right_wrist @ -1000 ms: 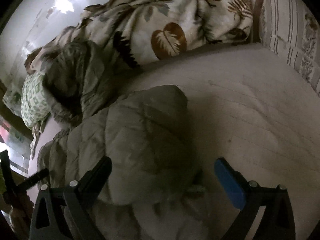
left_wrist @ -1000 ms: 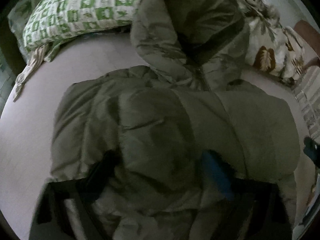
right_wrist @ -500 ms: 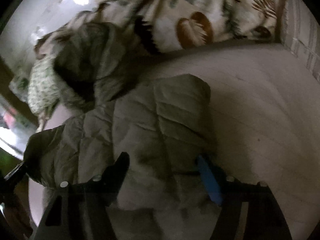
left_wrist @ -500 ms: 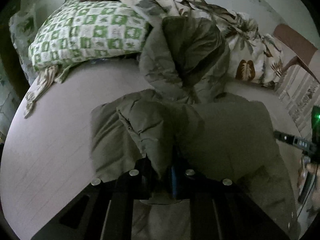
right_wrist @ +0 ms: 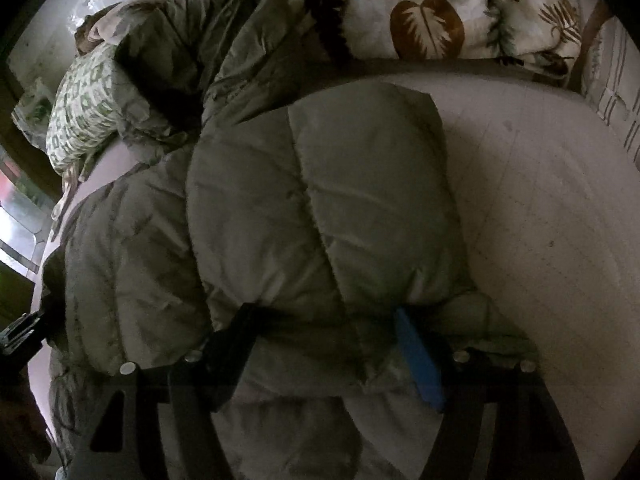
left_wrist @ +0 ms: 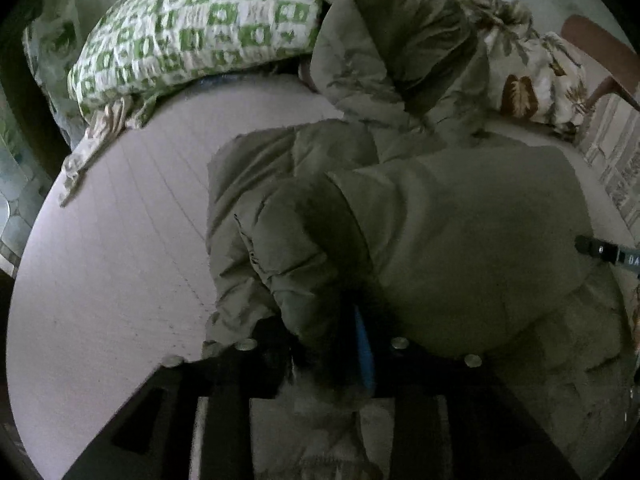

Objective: Fold large clothes

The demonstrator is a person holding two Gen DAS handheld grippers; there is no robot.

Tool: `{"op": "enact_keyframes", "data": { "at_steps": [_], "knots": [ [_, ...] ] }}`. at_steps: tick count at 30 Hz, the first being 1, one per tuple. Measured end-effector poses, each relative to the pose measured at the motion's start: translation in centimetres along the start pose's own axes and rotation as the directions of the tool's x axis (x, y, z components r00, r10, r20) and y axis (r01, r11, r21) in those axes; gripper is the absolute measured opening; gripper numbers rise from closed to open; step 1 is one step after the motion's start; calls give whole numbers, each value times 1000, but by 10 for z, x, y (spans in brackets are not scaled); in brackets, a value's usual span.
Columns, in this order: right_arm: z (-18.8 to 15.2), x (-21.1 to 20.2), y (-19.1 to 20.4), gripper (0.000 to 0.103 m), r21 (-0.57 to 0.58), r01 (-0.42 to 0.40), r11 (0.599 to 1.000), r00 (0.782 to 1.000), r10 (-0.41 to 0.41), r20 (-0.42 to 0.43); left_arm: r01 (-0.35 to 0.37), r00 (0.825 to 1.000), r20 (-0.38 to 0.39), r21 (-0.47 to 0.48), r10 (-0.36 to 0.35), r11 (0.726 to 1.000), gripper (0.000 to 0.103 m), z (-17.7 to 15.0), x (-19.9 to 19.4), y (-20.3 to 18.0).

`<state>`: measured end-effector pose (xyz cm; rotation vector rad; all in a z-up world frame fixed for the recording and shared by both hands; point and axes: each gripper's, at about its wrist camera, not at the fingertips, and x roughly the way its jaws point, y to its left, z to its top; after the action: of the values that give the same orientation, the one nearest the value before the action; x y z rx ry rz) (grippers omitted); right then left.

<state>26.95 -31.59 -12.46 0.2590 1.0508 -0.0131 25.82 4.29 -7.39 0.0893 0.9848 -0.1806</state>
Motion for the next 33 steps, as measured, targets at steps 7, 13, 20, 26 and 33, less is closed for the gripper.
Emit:
{"op": "enact_keyframes", "data": {
  "at_steps": [7, 13, 20, 26, 33],
  "knots": [
    [14, -31, 10, 74, -34, -29, 999, 997, 31, 70, -163, 975, 165, 55, 152, 985, 76, 15, -43, -9],
    [12, 1, 22, 74, -42, -29, 999, 1000, 30, 0, -107, 993, 47, 59, 105, 992, 76, 31, -2, -28],
    [26, -3, 30, 77, -125, -32, 992, 999, 30, -23, -91, 995, -29, 42, 92, 995, 82, 21, 31, -22],
    [100, -17, 42, 96, -207, -18, 978, 999, 28, 46, -11, 998, -56, -23, 10, 1000, 87, 27, 36, -11],
    [197, 20, 51, 96, -161, -44, 986, 993, 61, 98, 19, 999, -51, -4, -19, 1000, 88, 26, 40, -9]
  ]
}}
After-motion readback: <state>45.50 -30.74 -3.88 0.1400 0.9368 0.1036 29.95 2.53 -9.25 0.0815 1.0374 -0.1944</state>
